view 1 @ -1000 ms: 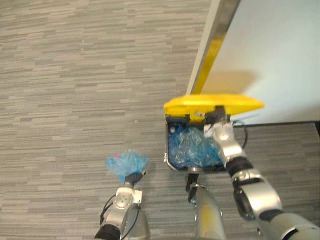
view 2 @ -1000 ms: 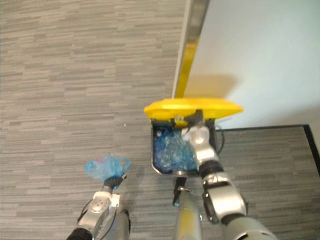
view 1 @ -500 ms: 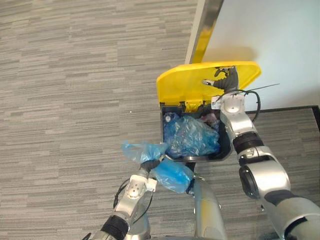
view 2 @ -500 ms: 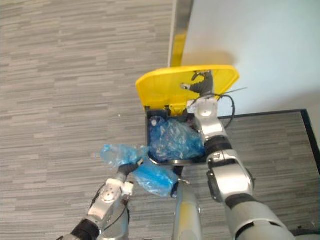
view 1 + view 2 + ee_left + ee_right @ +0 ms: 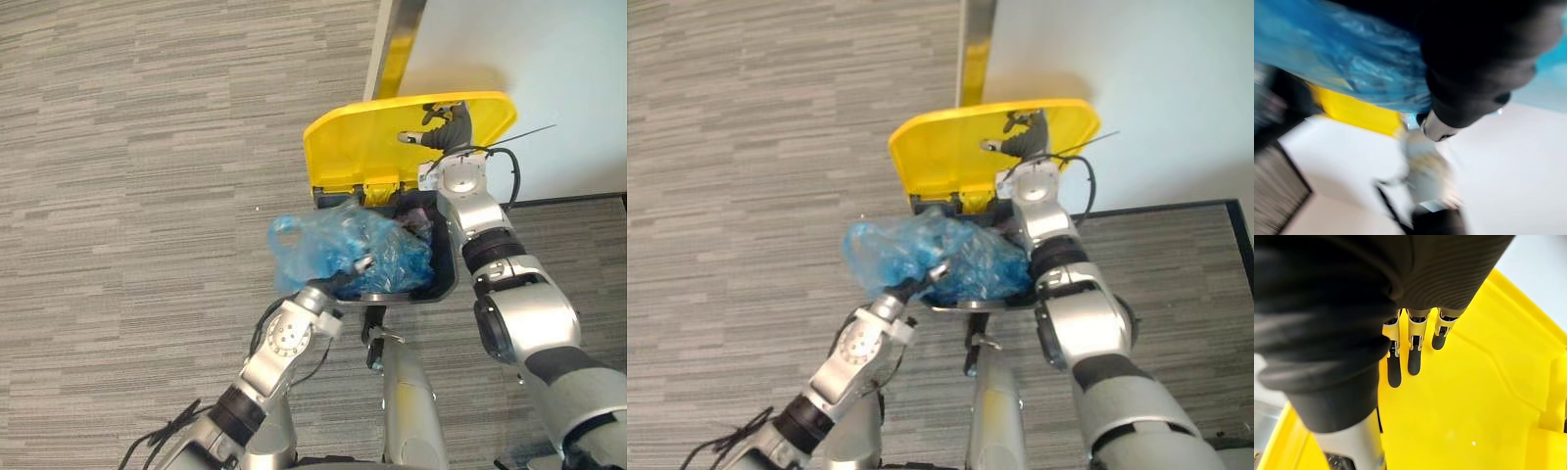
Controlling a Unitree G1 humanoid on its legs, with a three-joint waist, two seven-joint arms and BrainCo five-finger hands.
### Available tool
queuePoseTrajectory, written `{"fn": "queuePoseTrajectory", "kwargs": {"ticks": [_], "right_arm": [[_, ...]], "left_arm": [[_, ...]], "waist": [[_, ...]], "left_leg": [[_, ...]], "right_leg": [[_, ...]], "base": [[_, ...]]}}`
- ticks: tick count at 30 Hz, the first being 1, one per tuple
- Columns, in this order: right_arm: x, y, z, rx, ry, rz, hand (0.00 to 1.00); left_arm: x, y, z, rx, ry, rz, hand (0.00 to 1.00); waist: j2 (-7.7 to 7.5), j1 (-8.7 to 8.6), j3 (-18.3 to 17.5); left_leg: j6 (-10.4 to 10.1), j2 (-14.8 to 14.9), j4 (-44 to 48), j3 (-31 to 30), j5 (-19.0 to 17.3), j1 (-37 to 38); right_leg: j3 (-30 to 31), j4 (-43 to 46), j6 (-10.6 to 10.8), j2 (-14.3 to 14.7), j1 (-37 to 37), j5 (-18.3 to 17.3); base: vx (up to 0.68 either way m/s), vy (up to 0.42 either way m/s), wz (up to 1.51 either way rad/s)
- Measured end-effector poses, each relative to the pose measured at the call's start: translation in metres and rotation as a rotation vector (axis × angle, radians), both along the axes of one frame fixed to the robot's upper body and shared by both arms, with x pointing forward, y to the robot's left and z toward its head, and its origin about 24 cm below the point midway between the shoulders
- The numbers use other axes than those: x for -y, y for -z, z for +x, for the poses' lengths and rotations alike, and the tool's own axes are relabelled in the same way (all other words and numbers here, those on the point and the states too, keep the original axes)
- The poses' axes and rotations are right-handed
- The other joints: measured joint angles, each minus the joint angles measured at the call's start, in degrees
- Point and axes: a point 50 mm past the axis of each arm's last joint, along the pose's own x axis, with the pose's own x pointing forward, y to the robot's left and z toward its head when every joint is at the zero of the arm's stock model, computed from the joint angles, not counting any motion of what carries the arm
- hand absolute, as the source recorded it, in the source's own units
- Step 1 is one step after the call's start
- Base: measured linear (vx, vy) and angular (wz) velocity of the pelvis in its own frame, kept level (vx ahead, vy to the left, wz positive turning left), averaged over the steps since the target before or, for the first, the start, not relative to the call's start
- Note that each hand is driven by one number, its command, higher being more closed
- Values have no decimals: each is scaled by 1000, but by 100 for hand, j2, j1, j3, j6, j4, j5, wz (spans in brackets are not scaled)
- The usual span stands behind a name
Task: Gather rubbish on tea table into small bin, then transfer packed bag to large trash can.
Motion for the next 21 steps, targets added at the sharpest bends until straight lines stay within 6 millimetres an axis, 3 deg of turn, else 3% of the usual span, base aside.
{"fn": "queuePoseTrajectory", "kwargs": {"ticks": [14,21], "right_arm": [[-8,-6,1,4,-36,-38,0],[-11,-14,2,17,-53,-40,0]], "left_arm": [[10,-76,8,247,-41,-134,100],[20,-95,21,297,-65,-120,100]], "waist": [[-2,-96,2],[-13,-158,75]], "left_leg": [[-3,14,-5,40,0,0],[-4,9,-2,58,0,6]], "right_leg": [[37,140,2,13,-95,-88],[56,174,2,8,-105,-87]], "base": [[10,-22,-1],[3,-10,0]]}}
